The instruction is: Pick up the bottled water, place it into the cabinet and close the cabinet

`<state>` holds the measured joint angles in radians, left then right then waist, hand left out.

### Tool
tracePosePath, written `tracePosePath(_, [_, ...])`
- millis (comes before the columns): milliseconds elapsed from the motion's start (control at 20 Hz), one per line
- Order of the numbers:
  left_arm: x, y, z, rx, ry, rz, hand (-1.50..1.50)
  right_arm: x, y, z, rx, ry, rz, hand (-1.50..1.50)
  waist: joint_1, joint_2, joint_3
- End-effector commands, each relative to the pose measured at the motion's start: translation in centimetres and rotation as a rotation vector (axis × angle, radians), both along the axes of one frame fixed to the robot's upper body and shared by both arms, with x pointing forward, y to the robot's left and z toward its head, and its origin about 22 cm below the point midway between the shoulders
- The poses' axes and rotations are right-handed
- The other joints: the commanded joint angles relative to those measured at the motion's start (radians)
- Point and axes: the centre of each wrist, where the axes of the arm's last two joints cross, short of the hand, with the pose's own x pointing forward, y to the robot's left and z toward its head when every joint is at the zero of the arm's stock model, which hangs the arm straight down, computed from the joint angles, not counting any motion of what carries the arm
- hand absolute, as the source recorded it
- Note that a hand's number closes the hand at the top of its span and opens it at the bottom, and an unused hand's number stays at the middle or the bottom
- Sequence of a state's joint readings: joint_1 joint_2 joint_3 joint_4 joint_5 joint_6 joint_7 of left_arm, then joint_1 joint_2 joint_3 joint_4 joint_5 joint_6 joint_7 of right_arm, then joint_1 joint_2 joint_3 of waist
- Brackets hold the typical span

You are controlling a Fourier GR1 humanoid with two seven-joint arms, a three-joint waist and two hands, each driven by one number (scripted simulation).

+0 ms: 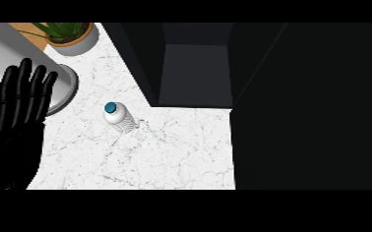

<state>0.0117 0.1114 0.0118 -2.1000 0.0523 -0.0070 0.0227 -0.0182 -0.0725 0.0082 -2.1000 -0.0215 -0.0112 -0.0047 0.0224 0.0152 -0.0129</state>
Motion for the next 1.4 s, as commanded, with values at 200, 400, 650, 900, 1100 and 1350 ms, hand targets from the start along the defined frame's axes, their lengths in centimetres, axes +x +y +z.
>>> tracePosePath(200, [2.9,-4.0,0.6,0.046,-0.052,-0.151,-1.5,-2.7,-1.5,0.1,-0.098,-0.018,0.056,-1.5,-0.043,-0.015,0.014])
tracePosePath(400, [1.0,-4.0,-4.0,-0.284,0.369,-0.119,-1.5,-2.9,1.2,-2.9,0.214,0.274,0.212,-1.5,-0.036,-0.01,0.014])
tracePosePath(650, [-1.2,-2.8,-2.8,-0.305,0.419,-0.102,-1.5,-6.3,-1.2,-1.6,0.237,0.324,0.232,-1.5,-0.026,-0.019,0.013])
tracePosePath(900, [-4.0,-2.4,-4.3,-0.302,0.413,-0.085,-1.5,-7.4,-1.6,-1.7,0.242,0.315,0.237,-1.5,-0.021,-0.018,0.013])
tracePosePath(1100, [-5.0,-3.5,-4.7,-0.295,0.427,-0.111,-1.5,-8.4,-1.3,-2.3,0.246,0.311,0.238,-1.5,-0.022,-0.018,0.013])
tracePosePath(1350, [-3.9,-1.0,-5.4,-0.293,0.417,-0.063,-1.5,-9.2,-0.7,-3.5,0.222,0.326,0.248,-1.5,-0.025,-0.017,0.013])
